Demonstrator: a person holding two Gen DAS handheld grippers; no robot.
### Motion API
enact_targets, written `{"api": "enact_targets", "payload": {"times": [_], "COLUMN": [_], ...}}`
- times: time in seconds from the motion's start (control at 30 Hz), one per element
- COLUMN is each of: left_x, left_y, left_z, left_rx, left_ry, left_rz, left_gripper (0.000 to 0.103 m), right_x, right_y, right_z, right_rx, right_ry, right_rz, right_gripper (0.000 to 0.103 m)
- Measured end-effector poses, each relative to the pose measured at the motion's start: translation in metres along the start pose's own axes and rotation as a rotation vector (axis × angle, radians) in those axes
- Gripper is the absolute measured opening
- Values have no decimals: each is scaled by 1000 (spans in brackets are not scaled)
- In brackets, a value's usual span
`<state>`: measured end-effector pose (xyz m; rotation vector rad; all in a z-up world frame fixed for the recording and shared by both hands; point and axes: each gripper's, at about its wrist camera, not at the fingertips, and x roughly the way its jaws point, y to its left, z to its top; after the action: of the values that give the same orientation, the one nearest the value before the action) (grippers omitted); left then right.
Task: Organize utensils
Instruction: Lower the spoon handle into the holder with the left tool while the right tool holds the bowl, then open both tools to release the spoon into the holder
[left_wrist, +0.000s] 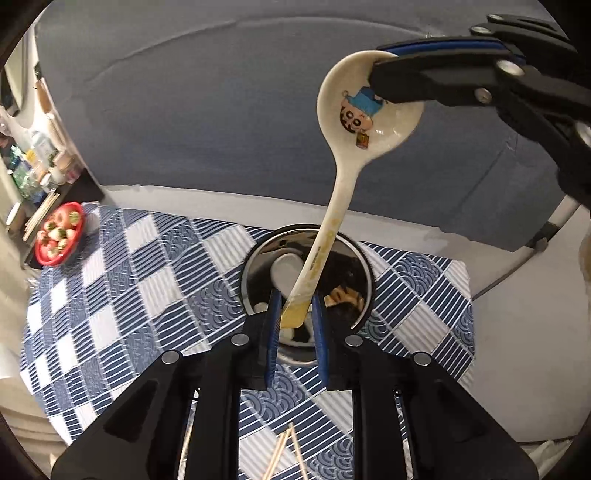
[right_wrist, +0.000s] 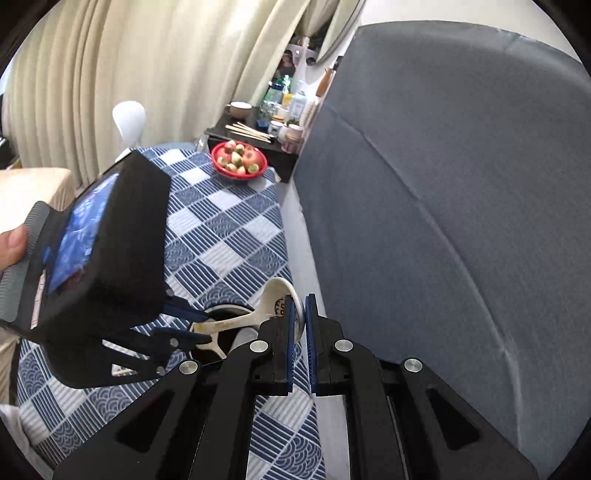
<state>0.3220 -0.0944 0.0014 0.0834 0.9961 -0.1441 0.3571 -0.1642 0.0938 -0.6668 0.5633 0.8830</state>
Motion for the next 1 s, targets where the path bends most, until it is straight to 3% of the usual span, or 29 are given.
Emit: {"api": "enact_targets", "payload": {"times": [0.57,0.93,1.0], "left_x": [52,53,51], "left_y": [-4,1,2], "left_z": [-9,-11,-12], "left_rx": [-1,-6,-10], "left_ry": [62,47,40], "left_rz": [-100,-112,-116], "left_gripper": [18,19,25], "right_x": [30,35,37], "right_y": [-4,-5,-2], "right_z": [-34,-33,-32], "right_rx": [54,76,68], "right_ry": [95,101,100], "right_rz": [12,26,25], "right_gripper": [6,8,9]}}
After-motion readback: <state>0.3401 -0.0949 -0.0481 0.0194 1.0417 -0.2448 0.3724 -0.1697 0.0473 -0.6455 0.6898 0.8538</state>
